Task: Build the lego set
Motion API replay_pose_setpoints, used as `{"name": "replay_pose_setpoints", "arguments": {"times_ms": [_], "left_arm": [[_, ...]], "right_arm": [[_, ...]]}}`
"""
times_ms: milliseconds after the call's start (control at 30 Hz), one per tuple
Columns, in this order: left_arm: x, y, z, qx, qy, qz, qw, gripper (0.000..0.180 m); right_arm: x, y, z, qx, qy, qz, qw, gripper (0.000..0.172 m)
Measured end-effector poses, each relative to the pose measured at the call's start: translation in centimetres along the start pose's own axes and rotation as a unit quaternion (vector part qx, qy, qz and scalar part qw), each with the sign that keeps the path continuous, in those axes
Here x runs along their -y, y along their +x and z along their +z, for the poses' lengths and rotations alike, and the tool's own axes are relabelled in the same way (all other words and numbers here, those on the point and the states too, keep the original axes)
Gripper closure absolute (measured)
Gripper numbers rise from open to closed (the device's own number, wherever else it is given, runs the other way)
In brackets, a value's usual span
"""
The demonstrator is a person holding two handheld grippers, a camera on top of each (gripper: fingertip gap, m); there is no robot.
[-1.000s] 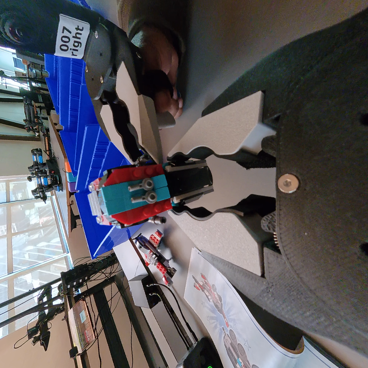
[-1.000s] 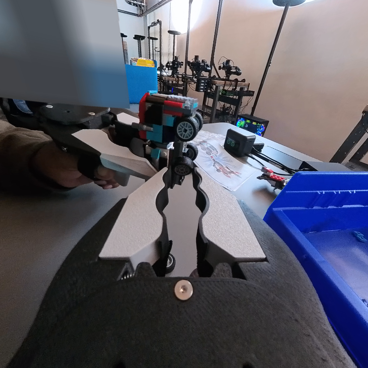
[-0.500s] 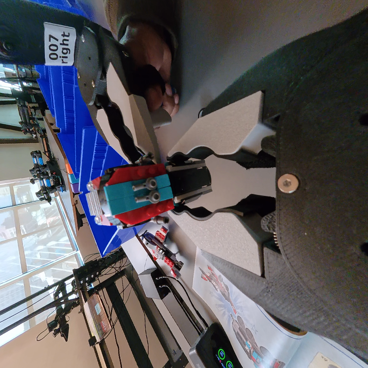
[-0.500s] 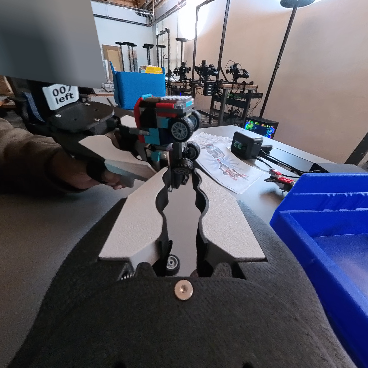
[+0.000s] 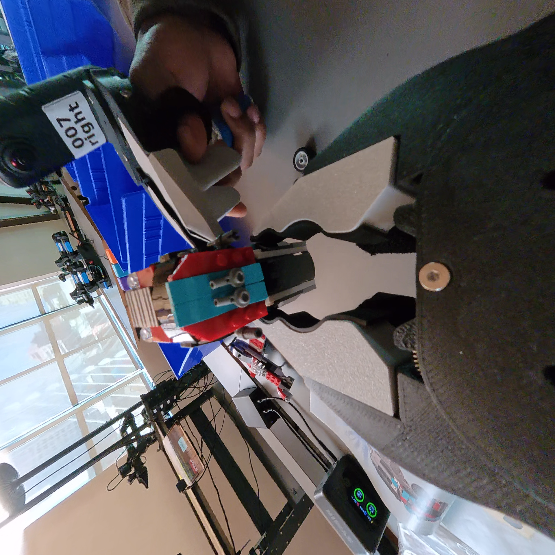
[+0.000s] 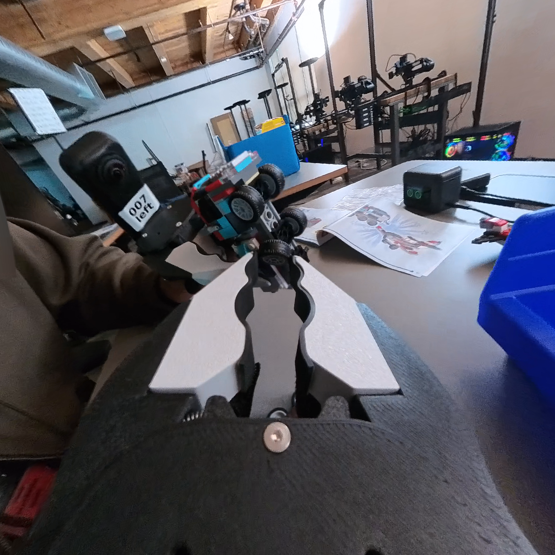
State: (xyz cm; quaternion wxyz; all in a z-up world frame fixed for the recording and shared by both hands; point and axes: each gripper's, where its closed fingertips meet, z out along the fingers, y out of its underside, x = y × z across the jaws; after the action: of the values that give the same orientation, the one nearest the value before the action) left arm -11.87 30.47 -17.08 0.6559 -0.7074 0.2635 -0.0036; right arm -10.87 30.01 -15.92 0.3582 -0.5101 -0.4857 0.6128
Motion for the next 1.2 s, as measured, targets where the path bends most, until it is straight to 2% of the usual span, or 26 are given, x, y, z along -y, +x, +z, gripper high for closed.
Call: {"name": "replay_pose_setpoints", "arguments": {"times_ms": [133, 233, 467, 633, 733, 967, 1200], "left_arm": [[0.6, -0.1, -0.2, 0.012, 0.017, 0.033, 0.999, 0.134], [1.2, -0.1, -0.5, 0.024, 0.036, 0.065, 0.997, 0.133], [2.7, 0.1, -1.4, 0.038, 0.094, 0.176, 0.979, 0.134], [3.3, 0.8, -1.4, 0.045, 0.123, 0.25, 0.959, 0.135], [3.5, 1.0, -1.4, 0.049, 0.13, 0.275, 0.951, 0.135], [3.7, 1.5, -1.8, 0.054, 0.13, 0.339, 0.93, 0.135], [3.5, 1.8, -2.1, 0.051, 0.13, 0.358, 0.923, 0.135]], "right_arm": [[0.3, -0.3, 0.0, 0.011, 0.011, 0.03, 0.999, 0.151], [0.7, -0.7, 0.0, 0.009, 0.018, 0.022, 1.0, 0.151], [1.3, -1.8, -0.3, -0.027, 0.012, -0.087, 0.996, 0.151], [1.2, -2.2, -0.7, -0.068, -0.001, -0.185, 0.98, 0.151], [1.2, -2.3, -0.9, -0.08, -0.004, -0.21, 0.974, 0.151], [0.8, -2.9, -1.2, -0.075, -0.021, -0.234, 0.969, 0.151], [0.4, -3.3, -1.3, -0.045, -0.033, -0.212, 0.976, 0.151]]}}
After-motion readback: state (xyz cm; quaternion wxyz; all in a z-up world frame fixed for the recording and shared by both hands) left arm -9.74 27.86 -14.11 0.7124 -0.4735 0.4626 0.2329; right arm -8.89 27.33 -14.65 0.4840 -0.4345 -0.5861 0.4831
